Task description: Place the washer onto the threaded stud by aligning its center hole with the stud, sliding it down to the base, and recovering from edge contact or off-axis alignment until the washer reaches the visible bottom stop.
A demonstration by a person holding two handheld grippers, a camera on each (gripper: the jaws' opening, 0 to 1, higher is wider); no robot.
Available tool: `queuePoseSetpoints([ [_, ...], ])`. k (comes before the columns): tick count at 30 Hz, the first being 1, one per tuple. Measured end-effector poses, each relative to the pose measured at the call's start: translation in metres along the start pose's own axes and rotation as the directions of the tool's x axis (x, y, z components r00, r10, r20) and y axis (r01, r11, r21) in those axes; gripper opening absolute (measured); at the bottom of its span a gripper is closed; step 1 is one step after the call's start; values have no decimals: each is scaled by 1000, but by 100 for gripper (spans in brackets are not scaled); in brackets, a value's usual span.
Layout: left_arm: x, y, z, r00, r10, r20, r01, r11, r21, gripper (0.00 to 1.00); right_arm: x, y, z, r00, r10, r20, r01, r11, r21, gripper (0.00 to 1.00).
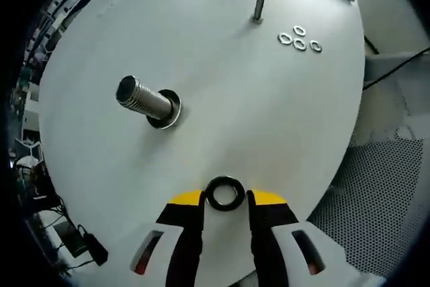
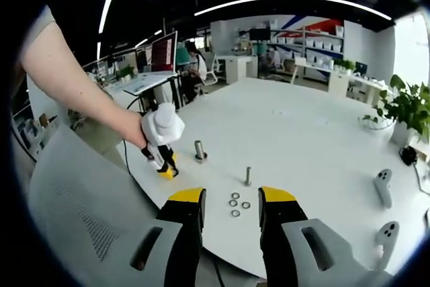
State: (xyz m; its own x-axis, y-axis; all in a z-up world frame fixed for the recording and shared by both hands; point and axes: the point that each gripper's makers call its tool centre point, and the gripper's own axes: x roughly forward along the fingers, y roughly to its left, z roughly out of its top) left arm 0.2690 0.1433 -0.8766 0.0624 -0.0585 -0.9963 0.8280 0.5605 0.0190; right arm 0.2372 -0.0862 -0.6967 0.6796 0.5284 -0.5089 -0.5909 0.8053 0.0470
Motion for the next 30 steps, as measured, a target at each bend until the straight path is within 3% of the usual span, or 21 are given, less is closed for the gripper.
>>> queuePoseSetpoints([
  [3, 1, 2, 1, 1000, 0, 7, 1, 999, -54, 25, 1, 0, 0, 1000, 2, 0, -2, 1000, 0, 33],
  [10, 1, 1, 1, 1000, 2, 8, -2, 998, -66, 23, 0, -1, 1, 1000, 0, 6, 0, 1000, 4, 33],
  [20, -1, 1, 3, 999, 11, -38, -15, 995, -94, 20, 0, -1, 0, 1000, -1, 6, 1, 1000, 6, 33],
  [30, -1, 0, 0, 996, 31, 85, -14, 981, -193, 20, 0, -2, 1, 1000, -5, 7, 5, 1000, 6, 33],
])
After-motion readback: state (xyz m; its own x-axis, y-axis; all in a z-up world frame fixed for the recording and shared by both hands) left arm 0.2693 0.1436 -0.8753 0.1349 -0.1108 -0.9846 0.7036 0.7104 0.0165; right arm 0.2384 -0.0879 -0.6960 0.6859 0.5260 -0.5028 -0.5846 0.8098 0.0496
